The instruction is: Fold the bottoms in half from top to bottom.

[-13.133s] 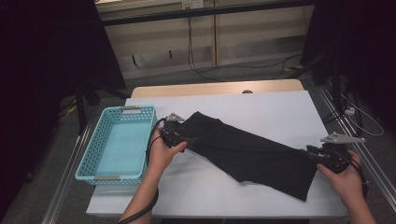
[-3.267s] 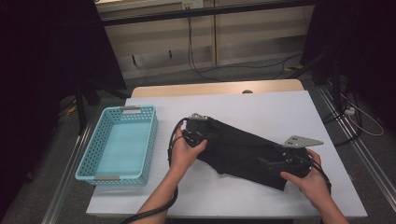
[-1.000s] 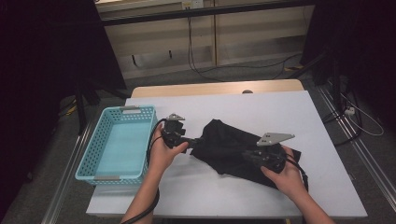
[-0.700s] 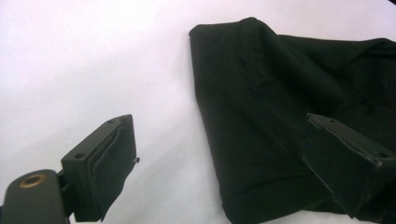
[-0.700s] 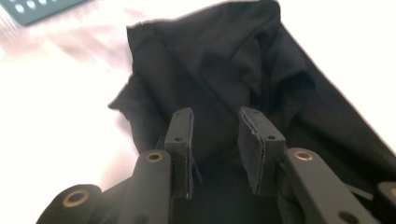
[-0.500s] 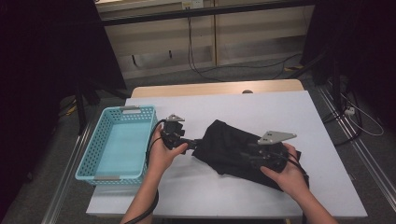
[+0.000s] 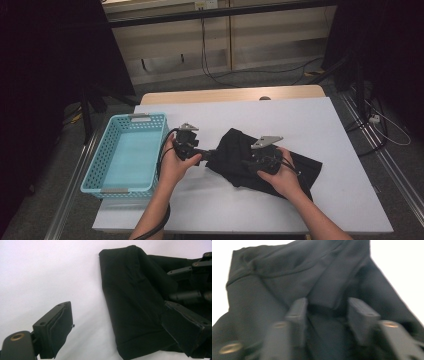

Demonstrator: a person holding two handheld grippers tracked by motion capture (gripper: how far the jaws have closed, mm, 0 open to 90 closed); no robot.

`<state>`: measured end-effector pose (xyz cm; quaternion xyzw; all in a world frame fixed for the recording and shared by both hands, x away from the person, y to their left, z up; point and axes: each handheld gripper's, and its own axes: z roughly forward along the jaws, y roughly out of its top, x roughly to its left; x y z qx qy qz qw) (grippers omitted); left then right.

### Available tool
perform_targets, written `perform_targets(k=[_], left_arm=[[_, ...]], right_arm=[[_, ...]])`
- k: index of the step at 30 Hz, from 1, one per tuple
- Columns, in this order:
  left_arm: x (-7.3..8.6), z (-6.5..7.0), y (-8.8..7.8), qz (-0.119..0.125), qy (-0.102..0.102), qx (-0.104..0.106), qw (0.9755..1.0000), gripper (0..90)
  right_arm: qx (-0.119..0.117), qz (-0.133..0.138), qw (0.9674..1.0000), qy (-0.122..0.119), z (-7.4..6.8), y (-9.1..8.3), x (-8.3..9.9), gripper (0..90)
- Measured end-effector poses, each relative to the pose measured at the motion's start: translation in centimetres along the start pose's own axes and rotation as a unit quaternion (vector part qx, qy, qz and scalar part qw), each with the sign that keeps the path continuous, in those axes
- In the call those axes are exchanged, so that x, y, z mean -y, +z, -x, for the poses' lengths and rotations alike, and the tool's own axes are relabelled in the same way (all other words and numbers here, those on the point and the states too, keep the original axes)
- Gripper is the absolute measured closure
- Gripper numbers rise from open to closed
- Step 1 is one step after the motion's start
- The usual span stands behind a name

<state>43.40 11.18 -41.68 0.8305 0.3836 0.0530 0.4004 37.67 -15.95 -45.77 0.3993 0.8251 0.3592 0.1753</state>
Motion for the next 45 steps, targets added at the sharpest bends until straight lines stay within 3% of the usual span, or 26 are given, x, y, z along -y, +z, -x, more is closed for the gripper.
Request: perform_targets(k=[2,3,8,10,13,17,20,22,23,24,29,30,31,38,45], left_arm=[[0.0,0.0,0.0,0.001,0.0,-0.001,1.0,10.9],[0.0,0.0,0.0,-0.001,0.002,-0.002,1.0,10.9],[-0.2,0.1,0.2,-0.002,0.005,0.0,1.0,10.9],[-0.2,0.1,0.3,-0.002,0.003,0.0,1.0,10.9],[-0.2,0.0,0.4,-0.007,0.005,0.001,1.0,10.9],[-0.2,0.1,0.3,-0.003,0.004,0.002,1.0,10.9],[-0.3,0.0,0.1,-0.002,0.003,0.002,1.0,10.9],[-0.2,0.0,0.2,-0.002,0.004,-0.002,1.0,10.9],[-0.2,-0.1,0.2,-0.001,0.002,-0.002,1.0,10.9],[-0.1,-0.1,0.2,-0.004,0.002,0.0,1.0,10.9],[-0.1,0.0,0.3,-0.004,0.001,-0.001,1.0,10.9],[-0.1,0.0,0.3,-0.004,0.001,-0.001,1.0,10.9],[-0.1,0.0,0.2,-0.003,0.002,-0.002,1.0,10.9],[-0.4,0.0,0.0,0.0,0.004,0.001,1.0,10.9],[-0.3,-0.1,-0.2,0.0,0.007,-0.003,1.0,10.9]], right_arm=[[0.022,0.008,0.9997,0.002,0.3,-0.3,-0.1,75.0],[0.021,0.017,0.9996,0.01,0.6,-0.5,-0.1,78.8],[0.071,0.024,0.9944,0.075,3.2,-2.7,0.5,66.5],[0.081,0.031,0.9917,0.095,4.3,-3.5,1.1,61.1],[0.086,0.018,0.9906,0.105,5.0,-4.0,1.7,52.5],[0.052,0.027,0.9941,0.091,4.6,-3.5,1.4,47.2],[0.038,0.012,0.9971,0.064,3.7,-2.7,1.0,41.6],[0.05,0.003,0.9972,0.055,3.5,-2.1,0.9,40.7],[0.058,-0.001,0.9969,0.053,3.4,-1.8,0.9,43.0],[0.06,0.001,0.9965,0.059,3.6,-1.6,0.9,50.8],[0.045,0.019,0.9964,0.069,4.0,-1.9,0.8,78.9],[0.045,0.019,0.9964,0.069,4.0,-1.9,0.8,78.9],[0.024,0.027,0.996,0.082,4.2,-2.1,0.7,84.8],[0.019,0.026,0.9962,0.081,4.8,-3.6,1.0,85.8],[0.034,0.018,0.9961,0.08,5.3,-5.7,2.1,85.7]])
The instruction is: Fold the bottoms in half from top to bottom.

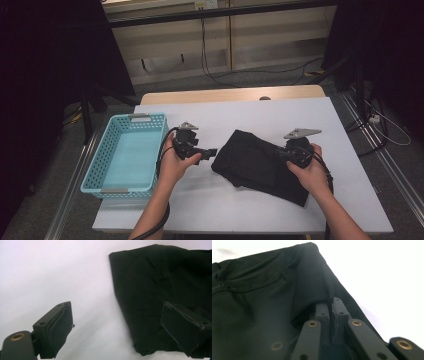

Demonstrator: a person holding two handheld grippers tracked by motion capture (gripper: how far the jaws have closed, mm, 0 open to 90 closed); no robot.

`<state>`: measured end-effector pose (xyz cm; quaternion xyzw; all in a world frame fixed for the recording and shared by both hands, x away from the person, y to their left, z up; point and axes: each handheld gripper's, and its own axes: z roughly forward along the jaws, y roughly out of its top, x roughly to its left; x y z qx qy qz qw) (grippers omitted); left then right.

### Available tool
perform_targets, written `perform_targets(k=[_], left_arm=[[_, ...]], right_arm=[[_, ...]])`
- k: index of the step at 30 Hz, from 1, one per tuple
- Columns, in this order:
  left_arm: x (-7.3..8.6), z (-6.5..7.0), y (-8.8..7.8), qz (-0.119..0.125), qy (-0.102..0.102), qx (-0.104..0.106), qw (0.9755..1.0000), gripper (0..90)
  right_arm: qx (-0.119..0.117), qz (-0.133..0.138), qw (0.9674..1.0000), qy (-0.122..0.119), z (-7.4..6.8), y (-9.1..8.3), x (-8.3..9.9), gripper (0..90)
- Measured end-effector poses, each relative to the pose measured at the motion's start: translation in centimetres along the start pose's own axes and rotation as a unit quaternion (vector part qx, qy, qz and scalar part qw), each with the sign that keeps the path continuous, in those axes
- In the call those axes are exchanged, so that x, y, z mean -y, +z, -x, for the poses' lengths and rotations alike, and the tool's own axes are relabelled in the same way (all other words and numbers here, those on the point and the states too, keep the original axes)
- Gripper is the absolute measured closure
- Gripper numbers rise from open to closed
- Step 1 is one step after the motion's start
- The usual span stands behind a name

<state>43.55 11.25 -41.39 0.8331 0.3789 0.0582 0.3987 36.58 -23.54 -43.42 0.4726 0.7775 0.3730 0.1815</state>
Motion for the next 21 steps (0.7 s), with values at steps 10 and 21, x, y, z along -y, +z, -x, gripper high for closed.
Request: perform_targets(k=[10,21], left_arm=[[-0.2,0.3,0.0,0.005,0.001,0.001,1.0,10.9],[-0.2,0.3,-0.1,0.002,0.006,0.002,1.0,10.9]], right_arm=[[-0.006,0.002,0.9999,0.012,0.6,-1.1,1.0,85.7],[-0.017,0.013,0.9994,0.026,1.8,-3.1,1.5,85.7]])
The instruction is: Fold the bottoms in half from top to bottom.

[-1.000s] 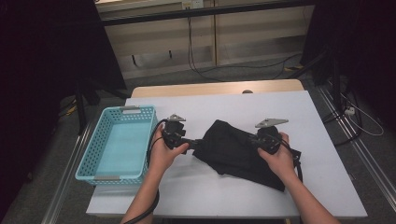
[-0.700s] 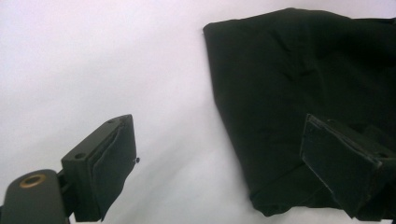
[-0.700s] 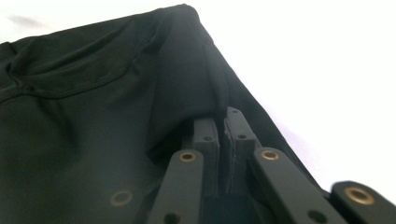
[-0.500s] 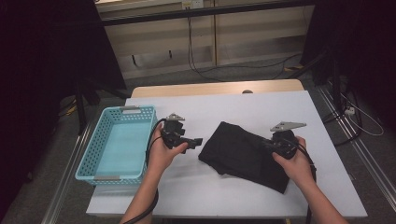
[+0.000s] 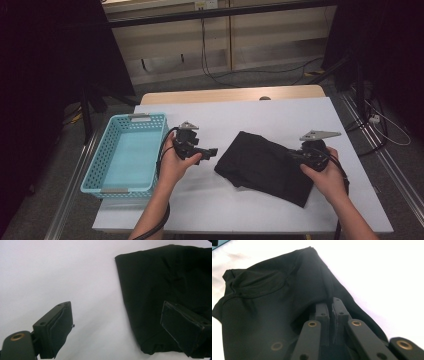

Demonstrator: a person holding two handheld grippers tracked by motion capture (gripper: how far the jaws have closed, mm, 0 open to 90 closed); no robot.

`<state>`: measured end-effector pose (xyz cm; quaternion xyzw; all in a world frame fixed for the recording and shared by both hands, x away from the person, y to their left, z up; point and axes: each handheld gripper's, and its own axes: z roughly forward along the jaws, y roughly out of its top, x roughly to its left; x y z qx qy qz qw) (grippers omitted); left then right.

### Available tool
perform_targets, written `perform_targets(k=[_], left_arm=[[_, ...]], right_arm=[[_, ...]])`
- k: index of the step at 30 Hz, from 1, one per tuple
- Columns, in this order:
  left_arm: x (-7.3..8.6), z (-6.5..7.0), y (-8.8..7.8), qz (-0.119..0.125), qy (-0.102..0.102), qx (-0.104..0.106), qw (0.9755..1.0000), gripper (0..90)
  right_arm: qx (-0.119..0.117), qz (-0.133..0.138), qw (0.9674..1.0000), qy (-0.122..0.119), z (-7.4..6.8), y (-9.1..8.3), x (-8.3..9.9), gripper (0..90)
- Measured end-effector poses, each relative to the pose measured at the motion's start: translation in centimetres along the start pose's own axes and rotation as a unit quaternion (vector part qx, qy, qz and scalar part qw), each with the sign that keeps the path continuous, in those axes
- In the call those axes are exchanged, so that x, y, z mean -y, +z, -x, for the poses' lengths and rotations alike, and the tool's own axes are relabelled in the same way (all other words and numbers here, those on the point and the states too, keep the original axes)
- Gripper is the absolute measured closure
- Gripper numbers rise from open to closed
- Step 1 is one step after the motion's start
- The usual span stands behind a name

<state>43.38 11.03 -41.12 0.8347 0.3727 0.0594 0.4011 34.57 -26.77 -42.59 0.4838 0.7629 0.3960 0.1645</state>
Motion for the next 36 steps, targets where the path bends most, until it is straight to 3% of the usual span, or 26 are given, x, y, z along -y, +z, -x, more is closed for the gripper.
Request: perform_targets(k=[12,21,30,34,36], left_arm=[[0.2,1.8,1.1,-0.012,0.009,0.018,0.9997,10.9],[0.6,2.4,1.8,-0.024,0.013,0.022,0.9994,10.8],[0.7,2.5,1.5,-0.016,0.012,0.018,0.9996,10.8],[0.8,2.9,1.6,-0.015,0.008,0.023,0.9996,10.8],[0.9,3.1,1.6,-0.018,0.008,0.023,0.9995,10.8]], right_arm=[[0.015,0.003,0.9994,0.033,2.6,-4.6,2.6,85.7],[0.02,-0.012,0.9992,0.033,2.8,-4.1,3.2,85.7],[0.041,-0.006,0.9984,0.04,3.8,-5.7,3.8,85.0],[0.062,0.004,0.9974,0.038,3.7,-6.1,3.8,68.6],[0.052,0.014,0.9978,0.039,3.5,-6.0,3.5,63.5]])
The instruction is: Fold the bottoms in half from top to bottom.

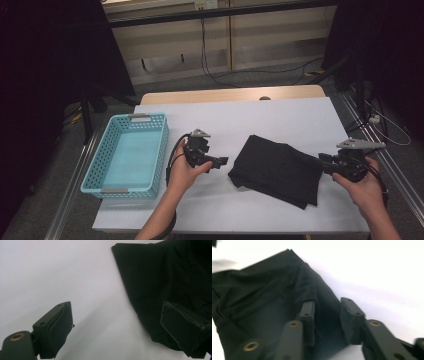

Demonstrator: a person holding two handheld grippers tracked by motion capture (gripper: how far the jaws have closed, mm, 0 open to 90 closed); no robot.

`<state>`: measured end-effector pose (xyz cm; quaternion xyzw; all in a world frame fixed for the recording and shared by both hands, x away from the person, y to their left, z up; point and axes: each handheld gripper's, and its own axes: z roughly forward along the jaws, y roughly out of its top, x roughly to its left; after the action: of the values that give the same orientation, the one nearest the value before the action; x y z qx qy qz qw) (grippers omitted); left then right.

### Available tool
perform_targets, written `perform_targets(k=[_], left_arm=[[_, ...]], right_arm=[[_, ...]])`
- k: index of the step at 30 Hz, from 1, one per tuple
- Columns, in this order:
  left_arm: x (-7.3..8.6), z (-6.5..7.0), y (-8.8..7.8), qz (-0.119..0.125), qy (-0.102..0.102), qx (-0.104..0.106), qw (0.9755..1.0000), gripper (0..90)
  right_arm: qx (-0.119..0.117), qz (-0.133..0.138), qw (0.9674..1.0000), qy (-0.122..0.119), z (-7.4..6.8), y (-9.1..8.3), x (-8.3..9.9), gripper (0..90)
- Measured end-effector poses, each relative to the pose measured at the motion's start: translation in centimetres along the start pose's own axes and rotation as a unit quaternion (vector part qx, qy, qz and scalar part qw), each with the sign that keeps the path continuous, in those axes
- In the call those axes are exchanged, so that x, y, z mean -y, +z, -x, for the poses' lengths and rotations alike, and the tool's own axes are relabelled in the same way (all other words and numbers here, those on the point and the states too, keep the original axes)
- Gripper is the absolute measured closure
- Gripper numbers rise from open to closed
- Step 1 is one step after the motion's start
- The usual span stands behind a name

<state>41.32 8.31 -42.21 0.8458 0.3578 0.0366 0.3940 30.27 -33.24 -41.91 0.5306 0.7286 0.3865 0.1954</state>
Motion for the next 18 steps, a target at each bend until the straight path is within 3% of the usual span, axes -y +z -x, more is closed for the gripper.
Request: perform_targets(k=[4,7,18], left_arm=[[0.3,0.5,0.5,-0.007,0.0,0.008,0.9999,11.2],[0.4,0.7,0.7,-0.011,0.004,0.01,0.9999,11.5],[0.5,0.6,0.6,-0.009,0.002,0.007,0.9999,11.5]], right_arm=[[0.002,0.005,0.9999,-0.011,-0.9,0.3,-0.7,54.4],[0.024,0.007,0.9994,-0.023,-1.2,0.1,-1.2,53.4],[0.052,0.024,0.9978,-0.035,-0.3,-1.9,-1.7,53.4]])
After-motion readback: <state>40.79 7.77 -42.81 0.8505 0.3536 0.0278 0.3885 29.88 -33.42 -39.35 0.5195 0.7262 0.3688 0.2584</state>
